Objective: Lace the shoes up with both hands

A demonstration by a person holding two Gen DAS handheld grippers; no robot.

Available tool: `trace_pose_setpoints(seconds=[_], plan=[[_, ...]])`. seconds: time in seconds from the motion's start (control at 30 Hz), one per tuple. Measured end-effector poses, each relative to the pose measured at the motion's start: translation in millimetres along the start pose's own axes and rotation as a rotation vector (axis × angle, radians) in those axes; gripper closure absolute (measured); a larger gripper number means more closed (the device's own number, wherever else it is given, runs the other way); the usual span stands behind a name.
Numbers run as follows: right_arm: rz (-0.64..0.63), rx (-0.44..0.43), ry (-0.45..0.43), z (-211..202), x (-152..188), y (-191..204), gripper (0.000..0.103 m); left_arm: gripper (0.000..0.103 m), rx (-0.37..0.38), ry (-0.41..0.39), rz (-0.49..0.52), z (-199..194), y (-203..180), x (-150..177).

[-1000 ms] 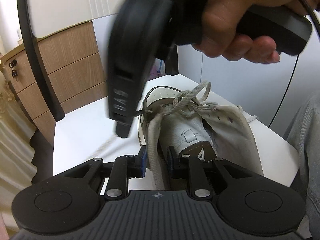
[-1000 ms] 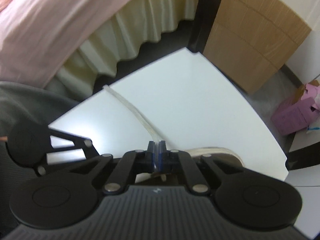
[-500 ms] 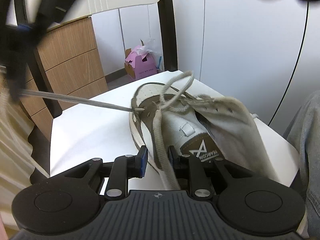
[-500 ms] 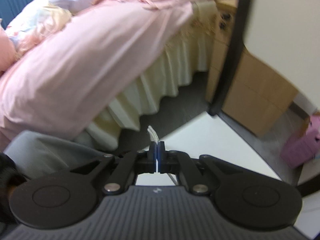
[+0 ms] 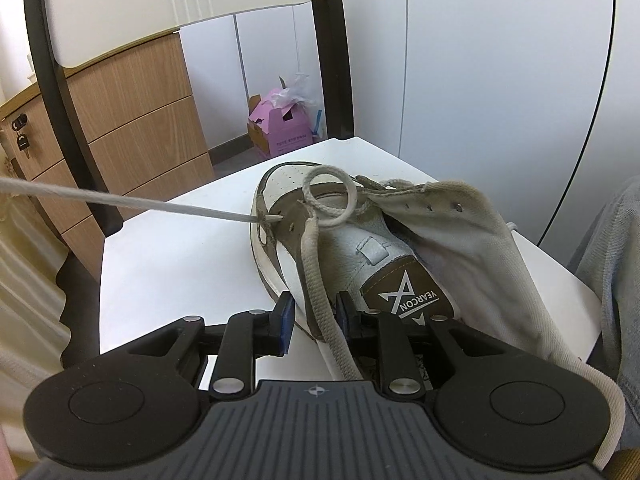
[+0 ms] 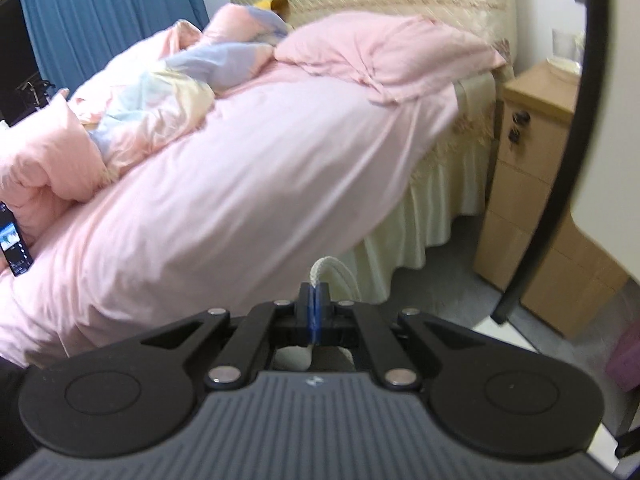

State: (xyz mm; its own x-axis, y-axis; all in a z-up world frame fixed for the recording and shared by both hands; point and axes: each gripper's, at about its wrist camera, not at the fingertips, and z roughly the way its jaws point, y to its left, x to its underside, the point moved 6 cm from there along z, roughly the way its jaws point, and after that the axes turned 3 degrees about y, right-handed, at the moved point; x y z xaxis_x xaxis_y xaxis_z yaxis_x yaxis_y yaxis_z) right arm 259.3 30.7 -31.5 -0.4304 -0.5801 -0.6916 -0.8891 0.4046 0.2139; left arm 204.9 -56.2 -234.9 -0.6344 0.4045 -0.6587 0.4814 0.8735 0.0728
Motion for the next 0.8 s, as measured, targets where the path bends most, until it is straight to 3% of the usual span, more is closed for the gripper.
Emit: trace_pose_setpoints(seconds=[0.1, 0.17, 0.2, 0.27, 0.3, 0.4, 0.47, 0.67, 0.73, 0.8], plan=[[0.008, 0.011, 0.035, -1.6, 5.1, -5.2, 0.101, 0.079, 0.019, 0.006, -0.024, -0.7, 1.4, -0.5], [0.016, 0.018, 0.044, -7.0, 11.9, -9.1, 0.095, 0.079, 0.032, 0.006, -0.028, -1.0, 1.8, -0.9], [0.031, 0.020, 0.032, -12.1, 14.5, -12.1, 0.086, 0.079, 0.036, 0.006, -0.030, -1.6, 2.0, -1.2], [0.063, 0.023, 0.008, -22.4, 19.6, -18.3, 0.023, 0.079, 0.044, 0.006, -0.040, -2.2, 3.5, -1.9], [0.078, 0.024, -0.004, -27.5, 22.2, -21.4, 0.016, 0.079, 0.050, 0.004, -0.047, -2.7, 4.4, -2.0], [0.125, 0.028, -0.040, -43.0, 29.9, -30.8, 0.010, 0.077, 0.064, -0.006, -0.067, -5.7, 7.2, -2.5], [0.157, 0.031, -0.064, -53.4, 35.0, -37.1, 0.000, 0.076, 0.073, -0.014, -0.088, -9.6, 9.9, -2.4], [0.307, 0.090, -0.228, -92.5, 74.5, -69.9, 0.000, 0.075, 0.082, -0.002, -0.098, -18.2, 13.4, 4.0], [0.374, 0.133, -0.279, -99.9, 98.0, -85.4, 0.000, 0.070, 0.070, -0.001, -0.087, -21.7, 13.3, 6.8], [0.445, 0.222, -0.324, -105.2, 126.4, -102.4, 0.000, 0.051, 0.040, -0.008, -0.082, -25.2, 15.0, 8.6]])
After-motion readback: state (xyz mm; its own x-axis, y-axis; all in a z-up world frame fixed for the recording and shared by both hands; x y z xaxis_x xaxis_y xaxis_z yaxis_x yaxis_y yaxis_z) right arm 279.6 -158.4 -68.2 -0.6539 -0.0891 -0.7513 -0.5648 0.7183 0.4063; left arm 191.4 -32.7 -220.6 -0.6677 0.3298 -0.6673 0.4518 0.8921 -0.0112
